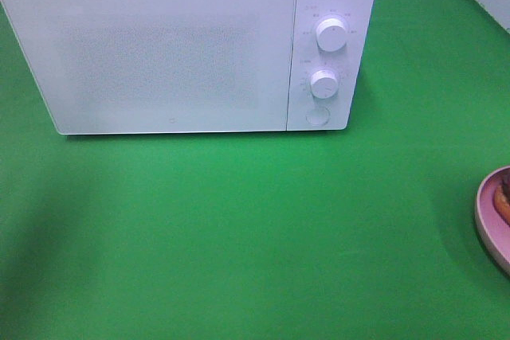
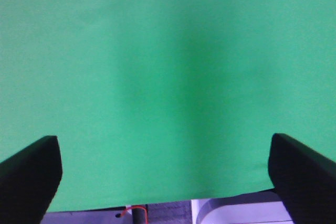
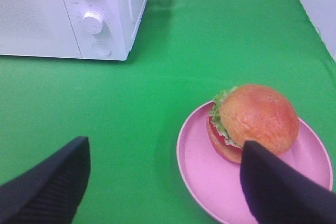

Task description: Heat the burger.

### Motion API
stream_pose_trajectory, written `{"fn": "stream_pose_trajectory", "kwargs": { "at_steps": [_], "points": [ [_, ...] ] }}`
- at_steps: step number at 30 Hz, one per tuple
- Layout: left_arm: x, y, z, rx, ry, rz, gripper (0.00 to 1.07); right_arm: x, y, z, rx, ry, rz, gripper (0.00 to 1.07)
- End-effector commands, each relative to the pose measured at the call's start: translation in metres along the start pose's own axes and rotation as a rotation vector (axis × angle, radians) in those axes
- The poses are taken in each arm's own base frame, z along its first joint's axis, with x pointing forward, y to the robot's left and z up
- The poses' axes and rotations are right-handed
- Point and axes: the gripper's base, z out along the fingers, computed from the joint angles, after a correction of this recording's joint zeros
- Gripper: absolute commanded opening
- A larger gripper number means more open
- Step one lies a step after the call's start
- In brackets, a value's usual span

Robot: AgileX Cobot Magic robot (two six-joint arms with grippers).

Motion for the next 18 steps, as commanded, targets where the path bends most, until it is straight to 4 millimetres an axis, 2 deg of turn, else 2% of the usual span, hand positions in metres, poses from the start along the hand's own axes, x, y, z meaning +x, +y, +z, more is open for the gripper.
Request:
{"fn": "stream_pose_trajectory", "kwargs": {
  "at_steps": [1,4,6,9,10,11,12,13,14,15,17,18],
  "points": [
    [0.01,0.014,-0.007,0.031,0.042,-0.099,1.0,0.002,0.0,-0.004,0.006,-0.032,0.013,0.76],
    [0.014,0.018,-0.014,0.036,0.025,-0.13,1.0,0.002,0.0,-0.004,0.006,-0.032,0.013,0.76],
    [0.025,0.019,-0.032,0.04,-0.037,-0.148,1.0,0.002,0.0,-0.004,0.006,-0.032,0.013,0.76],
    [0.028,0.019,-0.035,0.04,-0.051,-0.148,1.0,0.002,0.0,-0.004,0.006,-0.032,0.013,0.76],
    [0.038,0.018,-0.038,0.041,-0.082,-0.147,1.0,0.002,0.0,-0.004,0.006,-0.032,0.013,0.76],
    [0.038,0.018,-0.038,0.041,-0.082,-0.147,1.0,0.002,0.0,-0.004,0.006,-0.032,0.013,0.76],
    [0.052,0.017,-0.035,0.04,-0.098,-0.145,1.0,0.002,0.0,-0.004,0.006,-0.032,0.013,0.76],
    [0.052,0.017,-0.035,0.04,-0.098,-0.145,1.0,0.002,0.0,-0.004,0.006,-0.032,0.013,0.76],
    [0.065,0.016,-0.031,0.041,-0.104,-0.146,1.0,0.002,0.0,-0.004,0.006,-0.032,0.013,0.76],
    [0.065,0.016,-0.031,0.041,-0.104,-0.146,1.0,0.002,0.0,-0.004,0.006,-0.032,0.013,0.76],
    [0.088,0.015,-0.024,0.039,-0.147,-0.145,1.0,0.002,0.0,-0.004,0.006,-0.032,0.013,0.76],
    [0.088,0.015,-0.024,0.039,-0.147,-0.145,1.0,0.002,0.0,-0.004,0.006,-0.032,0.013,0.76]
  ]
}}
